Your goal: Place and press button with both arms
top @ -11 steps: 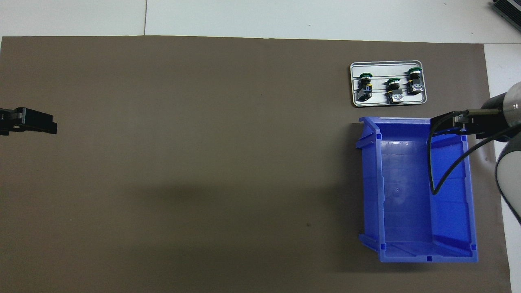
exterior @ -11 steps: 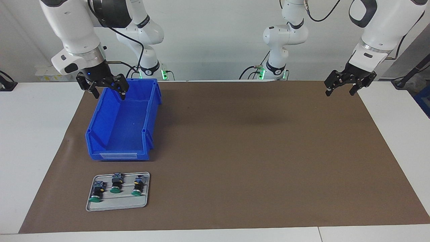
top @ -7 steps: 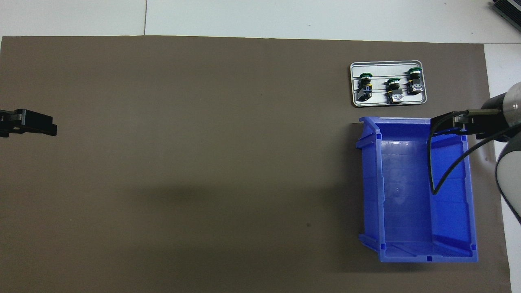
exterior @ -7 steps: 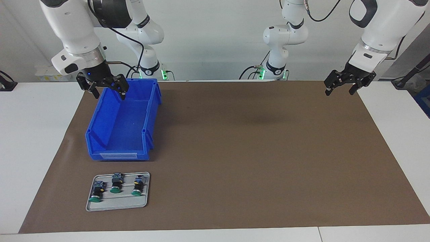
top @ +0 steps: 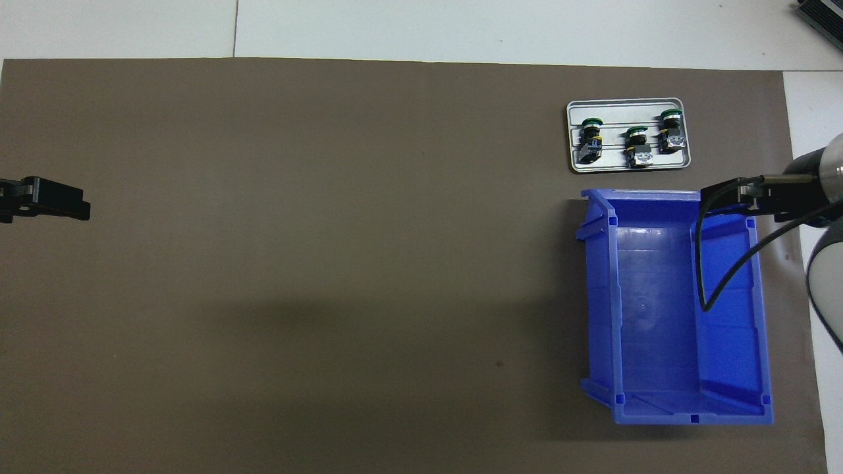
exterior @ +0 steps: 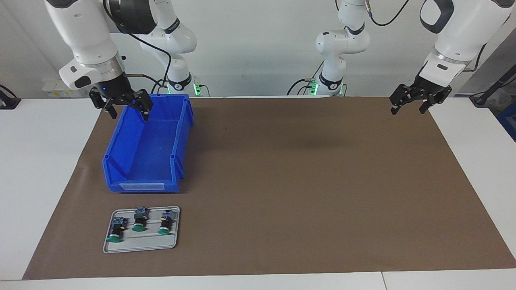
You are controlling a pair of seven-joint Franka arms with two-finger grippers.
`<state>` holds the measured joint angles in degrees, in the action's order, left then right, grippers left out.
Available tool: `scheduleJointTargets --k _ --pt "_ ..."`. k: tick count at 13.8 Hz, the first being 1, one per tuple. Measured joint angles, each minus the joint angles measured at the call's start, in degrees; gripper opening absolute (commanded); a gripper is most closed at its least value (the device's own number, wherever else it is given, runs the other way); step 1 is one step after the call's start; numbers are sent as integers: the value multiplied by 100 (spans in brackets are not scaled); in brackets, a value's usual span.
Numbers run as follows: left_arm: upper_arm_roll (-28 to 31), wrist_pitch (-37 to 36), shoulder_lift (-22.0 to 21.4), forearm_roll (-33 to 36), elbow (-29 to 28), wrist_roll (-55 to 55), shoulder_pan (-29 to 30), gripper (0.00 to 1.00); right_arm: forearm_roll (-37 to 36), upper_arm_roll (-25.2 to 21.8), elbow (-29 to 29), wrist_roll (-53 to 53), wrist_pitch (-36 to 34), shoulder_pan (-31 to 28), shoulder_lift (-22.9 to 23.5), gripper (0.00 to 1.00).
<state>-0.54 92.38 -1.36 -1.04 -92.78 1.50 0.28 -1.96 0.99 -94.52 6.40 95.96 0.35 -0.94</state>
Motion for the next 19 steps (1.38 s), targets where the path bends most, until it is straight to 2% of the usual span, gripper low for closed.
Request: scheduleJointTargets --k 4,14,19 --pt "-1 -1 0 0 0 0 0 100 0 -5 -66 -129 578 -145 329 99" --pt "-2 -4 0 0 0 0 1 100 0 -9 -99 -367 2841 -313 1943 97" --pt "-3 -5 0 0 0 0 1 100 0 -9 -100 -384 3700 -334 2574 95"
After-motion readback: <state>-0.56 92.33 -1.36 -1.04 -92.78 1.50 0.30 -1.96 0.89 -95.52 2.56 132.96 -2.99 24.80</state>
